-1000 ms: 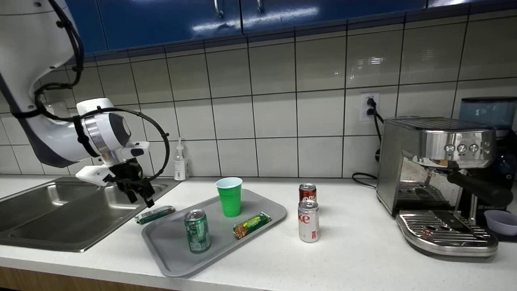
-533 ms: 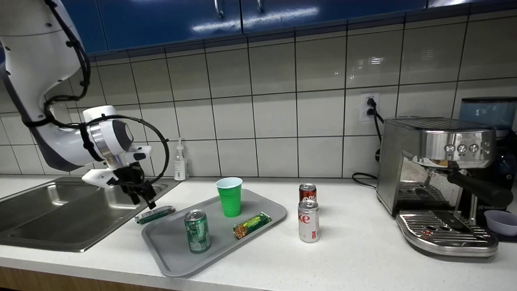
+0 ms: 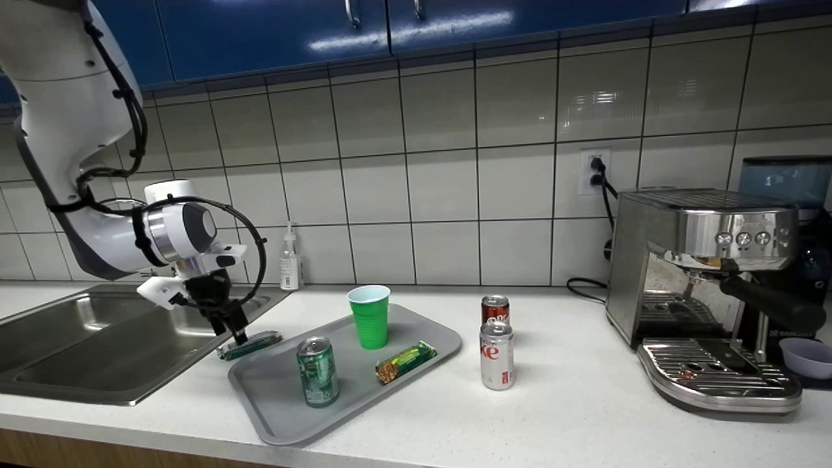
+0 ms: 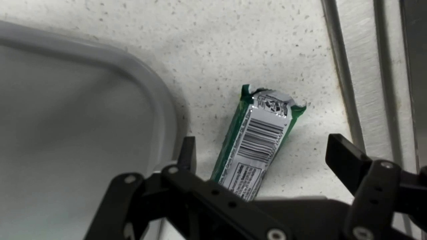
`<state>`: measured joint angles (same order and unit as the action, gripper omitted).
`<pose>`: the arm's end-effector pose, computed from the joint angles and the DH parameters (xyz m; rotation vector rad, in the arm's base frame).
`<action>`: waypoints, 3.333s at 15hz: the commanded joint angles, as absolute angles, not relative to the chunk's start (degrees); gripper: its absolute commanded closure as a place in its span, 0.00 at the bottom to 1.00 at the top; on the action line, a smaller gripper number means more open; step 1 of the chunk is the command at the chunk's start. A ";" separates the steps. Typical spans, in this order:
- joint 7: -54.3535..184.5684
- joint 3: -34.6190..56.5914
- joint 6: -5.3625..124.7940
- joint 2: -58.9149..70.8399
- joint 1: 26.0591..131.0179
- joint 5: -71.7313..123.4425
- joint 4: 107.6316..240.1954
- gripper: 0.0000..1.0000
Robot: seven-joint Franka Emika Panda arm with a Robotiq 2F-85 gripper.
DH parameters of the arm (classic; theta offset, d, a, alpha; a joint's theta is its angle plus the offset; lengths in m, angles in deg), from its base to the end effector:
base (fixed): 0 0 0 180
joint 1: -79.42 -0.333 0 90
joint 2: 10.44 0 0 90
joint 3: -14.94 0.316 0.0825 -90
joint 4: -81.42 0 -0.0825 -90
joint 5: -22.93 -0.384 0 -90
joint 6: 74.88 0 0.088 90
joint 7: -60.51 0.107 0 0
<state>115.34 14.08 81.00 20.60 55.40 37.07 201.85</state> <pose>0.5339 0.2380 0.1628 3.0500 -0.5058 0.2050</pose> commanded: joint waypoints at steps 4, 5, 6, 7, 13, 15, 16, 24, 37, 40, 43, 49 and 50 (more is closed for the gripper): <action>113.60 14.47 77.70 23.03 55.64 32.59 198.03 0.00; 113.58 14.45 77.60 23.27 55.65 32.19 197.76 0.00; 113.48 14.52 77.51 23.49 55.75 31.75 197.51 0.00; 113.35 14.61 77.42 23.76 55.87 31.33 197.24 0.00; 112.51 14.92 77.32 24.72 56.35 29.21 196.25 0.00; 112.01 15.13 77.18 24.99 56.62 28.42 195.94 0.00; 111.80 15.15 77.15 25.08 56.67 28.07 195.83 0.00; 110.68 15.60 76.75 25.45 57.26 26.19 195.36 0.42; 108.22 16.44 77.06 23.66 57.07 24.41 196.31 0.83; 107.65 16.83 77.39 22.45 56.85 24.61 197.11 0.83; 106.78 17.27 77.60 21.19 56.82 24.63 197.93 0.83; 105.38 17.81 78.29 18.23 57.20 24.41 200.59 0.83; 105.17 17.80 78.37 17.68 57.24 24.43 201.13 0.83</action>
<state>107.77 16.74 78.73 21.51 56.07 25.90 197.74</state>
